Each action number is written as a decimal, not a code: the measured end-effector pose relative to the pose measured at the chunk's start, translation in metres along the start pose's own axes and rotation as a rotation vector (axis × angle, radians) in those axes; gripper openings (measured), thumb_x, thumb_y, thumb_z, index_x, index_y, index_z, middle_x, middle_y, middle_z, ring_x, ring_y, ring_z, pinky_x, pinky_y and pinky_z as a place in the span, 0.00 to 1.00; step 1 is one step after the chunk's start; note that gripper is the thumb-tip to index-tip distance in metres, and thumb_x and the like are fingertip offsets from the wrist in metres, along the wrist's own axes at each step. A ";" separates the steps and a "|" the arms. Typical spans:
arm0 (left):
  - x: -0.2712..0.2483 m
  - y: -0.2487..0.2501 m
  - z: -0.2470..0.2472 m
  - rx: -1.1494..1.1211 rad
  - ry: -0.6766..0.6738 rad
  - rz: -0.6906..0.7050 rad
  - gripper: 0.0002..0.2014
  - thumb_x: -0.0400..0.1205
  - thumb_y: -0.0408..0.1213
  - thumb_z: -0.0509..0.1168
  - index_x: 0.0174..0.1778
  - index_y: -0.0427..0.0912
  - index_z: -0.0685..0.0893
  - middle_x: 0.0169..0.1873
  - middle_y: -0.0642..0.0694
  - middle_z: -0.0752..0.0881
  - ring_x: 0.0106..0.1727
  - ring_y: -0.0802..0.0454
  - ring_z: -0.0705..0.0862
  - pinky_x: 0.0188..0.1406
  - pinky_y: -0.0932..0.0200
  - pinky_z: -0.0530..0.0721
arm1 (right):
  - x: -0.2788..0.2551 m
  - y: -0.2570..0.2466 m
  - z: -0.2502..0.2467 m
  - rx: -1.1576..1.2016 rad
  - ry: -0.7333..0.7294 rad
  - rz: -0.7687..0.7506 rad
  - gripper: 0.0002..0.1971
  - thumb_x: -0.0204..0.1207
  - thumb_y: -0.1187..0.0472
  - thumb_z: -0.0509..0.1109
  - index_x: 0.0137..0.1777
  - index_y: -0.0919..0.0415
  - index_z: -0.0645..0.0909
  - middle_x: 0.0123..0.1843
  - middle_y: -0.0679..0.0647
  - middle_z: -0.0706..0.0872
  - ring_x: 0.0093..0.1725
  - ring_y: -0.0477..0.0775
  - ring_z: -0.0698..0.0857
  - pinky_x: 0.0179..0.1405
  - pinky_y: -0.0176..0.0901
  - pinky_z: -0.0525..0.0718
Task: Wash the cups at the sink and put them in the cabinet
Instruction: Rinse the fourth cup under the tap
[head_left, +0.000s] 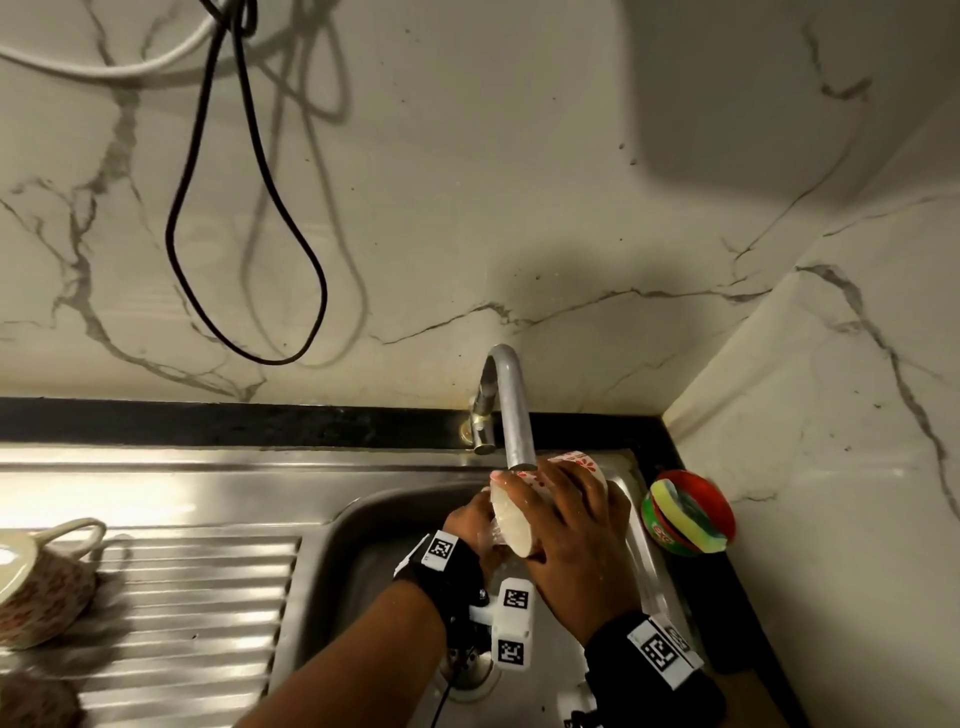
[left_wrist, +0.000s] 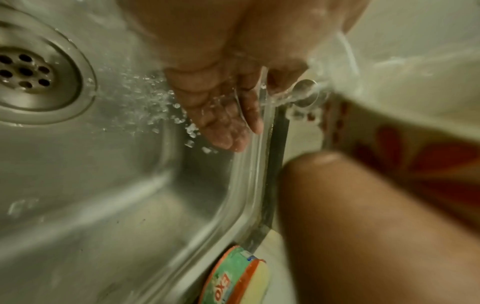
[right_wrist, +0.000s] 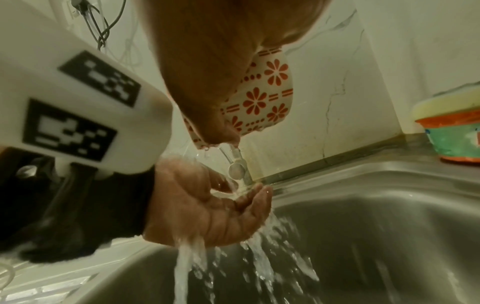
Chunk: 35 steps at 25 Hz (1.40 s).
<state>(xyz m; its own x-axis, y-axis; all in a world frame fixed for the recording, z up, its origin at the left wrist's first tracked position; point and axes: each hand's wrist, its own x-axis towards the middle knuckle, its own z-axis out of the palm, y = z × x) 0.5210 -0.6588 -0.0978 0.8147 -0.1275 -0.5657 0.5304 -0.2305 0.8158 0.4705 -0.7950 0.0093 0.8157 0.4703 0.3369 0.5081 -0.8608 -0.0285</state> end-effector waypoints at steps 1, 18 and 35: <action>-0.008 -0.001 0.000 0.114 0.025 0.050 0.29 0.71 0.62 0.72 0.65 0.53 0.81 0.61 0.50 0.85 0.64 0.52 0.84 0.69 0.55 0.81 | 0.002 -0.003 -0.002 0.013 -0.010 0.014 0.43 0.63 0.48 0.82 0.80 0.38 0.69 0.74 0.46 0.78 0.76 0.60 0.71 0.67 0.67 0.75; -0.084 -0.018 -0.030 -0.959 0.086 -0.094 0.32 0.69 0.65 0.73 0.49 0.35 0.94 0.48 0.31 0.89 0.44 0.39 0.86 0.41 0.49 0.83 | -0.008 -0.016 0.037 0.751 -0.012 0.032 0.20 0.83 0.40 0.65 0.61 0.53 0.85 0.68 0.40 0.78 0.69 0.42 0.81 0.66 0.34 0.81; -0.108 0.014 -0.029 -0.470 0.376 0.079 0.23 0.78 0.63 0.69 0.56 0.48 0.87 0.39 0.37 0.91 0.33 0.40 0.89 0.24 0.51 0.84 | 0.025 -0.025 0.014 1.209 -0.438 0.457 0.19 0.84 0.47 0.66 0.64 0.60 0.85 0.57 0.57 0.92 0.56 0.54 0.91 0.63 0.49 0.87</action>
<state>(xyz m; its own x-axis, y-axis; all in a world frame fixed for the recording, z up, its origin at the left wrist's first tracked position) 0.4473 -0.6200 -0.0221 0.8374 0.2429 -0.4896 0.4414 0.2277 0.8679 0.4823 -0.7587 0.0054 0.8799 0.4091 -0.2415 -0.0903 -0.3550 -0.9305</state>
